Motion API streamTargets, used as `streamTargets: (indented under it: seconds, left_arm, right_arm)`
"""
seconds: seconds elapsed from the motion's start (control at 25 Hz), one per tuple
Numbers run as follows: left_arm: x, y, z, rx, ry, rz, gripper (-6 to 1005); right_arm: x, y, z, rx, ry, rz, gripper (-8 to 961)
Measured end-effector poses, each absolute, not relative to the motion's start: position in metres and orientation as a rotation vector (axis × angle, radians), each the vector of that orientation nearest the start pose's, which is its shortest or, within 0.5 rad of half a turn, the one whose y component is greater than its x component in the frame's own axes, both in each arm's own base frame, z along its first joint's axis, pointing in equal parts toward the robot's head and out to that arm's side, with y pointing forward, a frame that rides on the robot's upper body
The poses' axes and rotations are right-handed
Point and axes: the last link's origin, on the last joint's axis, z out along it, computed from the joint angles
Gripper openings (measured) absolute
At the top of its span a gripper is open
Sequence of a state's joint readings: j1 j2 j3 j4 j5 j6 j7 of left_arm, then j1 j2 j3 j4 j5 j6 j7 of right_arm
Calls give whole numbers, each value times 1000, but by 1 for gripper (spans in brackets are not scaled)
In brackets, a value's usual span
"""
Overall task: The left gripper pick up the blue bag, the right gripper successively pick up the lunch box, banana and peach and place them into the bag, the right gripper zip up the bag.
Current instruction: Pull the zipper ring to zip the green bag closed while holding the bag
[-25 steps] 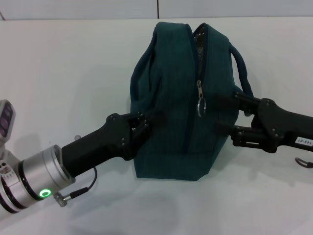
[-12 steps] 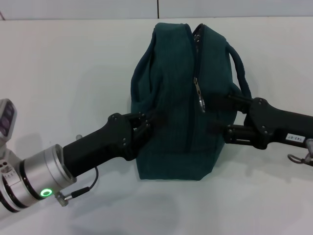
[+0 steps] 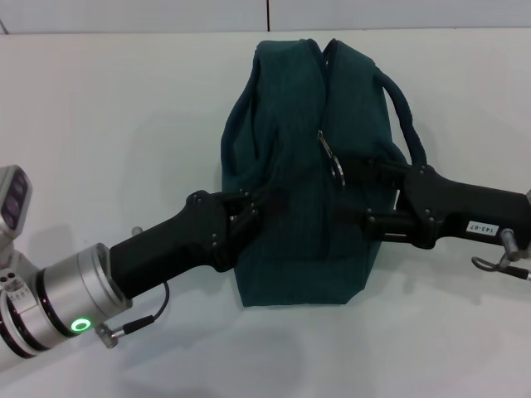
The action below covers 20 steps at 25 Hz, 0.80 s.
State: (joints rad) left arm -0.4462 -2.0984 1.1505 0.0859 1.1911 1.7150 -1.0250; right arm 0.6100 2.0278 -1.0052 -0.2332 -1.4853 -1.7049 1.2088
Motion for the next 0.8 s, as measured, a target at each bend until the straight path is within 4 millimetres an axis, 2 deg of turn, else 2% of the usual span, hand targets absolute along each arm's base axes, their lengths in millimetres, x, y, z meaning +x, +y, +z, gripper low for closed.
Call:
streamTargets:
  seconds: [0.8]
  left_arm:
    - [-248, 252, -61, -2464, -817, -1451, 48]
  right_arm:
    - [219, 298, -32, -2769, 657, 1338, 877]
